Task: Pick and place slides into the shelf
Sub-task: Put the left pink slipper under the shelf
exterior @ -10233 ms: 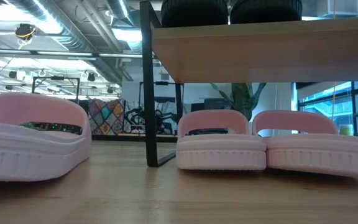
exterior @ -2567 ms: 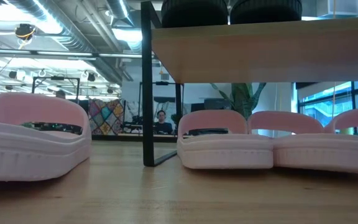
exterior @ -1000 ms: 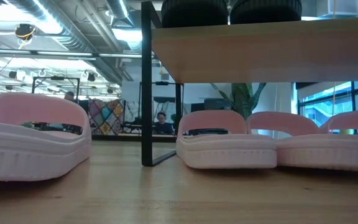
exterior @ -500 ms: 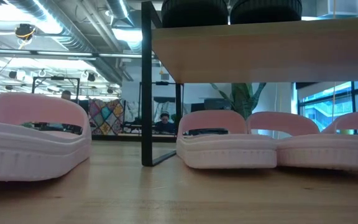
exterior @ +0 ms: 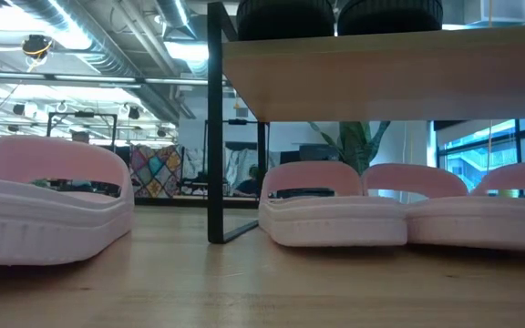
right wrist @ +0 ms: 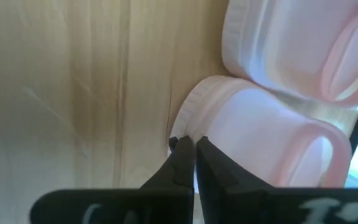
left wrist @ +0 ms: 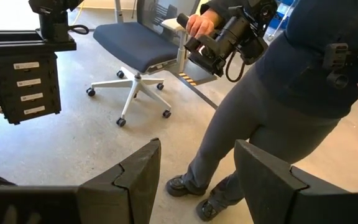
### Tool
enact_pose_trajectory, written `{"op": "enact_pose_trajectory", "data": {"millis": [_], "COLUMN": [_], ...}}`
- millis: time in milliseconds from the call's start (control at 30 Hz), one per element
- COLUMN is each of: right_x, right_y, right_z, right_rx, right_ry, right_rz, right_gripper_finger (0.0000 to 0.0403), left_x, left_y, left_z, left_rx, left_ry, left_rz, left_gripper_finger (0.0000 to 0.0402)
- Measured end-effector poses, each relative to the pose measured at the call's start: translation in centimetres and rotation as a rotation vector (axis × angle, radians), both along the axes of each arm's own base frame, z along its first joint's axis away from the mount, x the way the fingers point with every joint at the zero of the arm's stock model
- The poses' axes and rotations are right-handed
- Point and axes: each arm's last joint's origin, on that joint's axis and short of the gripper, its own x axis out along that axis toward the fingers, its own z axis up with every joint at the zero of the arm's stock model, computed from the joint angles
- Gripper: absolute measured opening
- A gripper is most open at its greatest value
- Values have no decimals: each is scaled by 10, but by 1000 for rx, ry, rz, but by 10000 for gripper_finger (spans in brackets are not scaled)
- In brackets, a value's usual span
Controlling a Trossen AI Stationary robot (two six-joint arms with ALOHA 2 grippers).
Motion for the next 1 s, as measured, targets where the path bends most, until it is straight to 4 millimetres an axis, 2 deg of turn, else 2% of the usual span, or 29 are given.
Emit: {"op": "enact_pose_trajectory", "data": {"millis": [533,1000], "right_x": [-1,0], "right_y": [-2,-3], "right_z": [1,2], "right_rx": [-28,-56], "right_ry": [90,32], "right_rz": [111,92], "right_gripper_finger": [7,20], "left_x": [7,8], "left_y": [6,7], "left_z": [0,0], "left_rx": [-3,-5], "left_ry": [3,1], "left_rz": [18,23], "left_gripper_finger": [195,195]}}
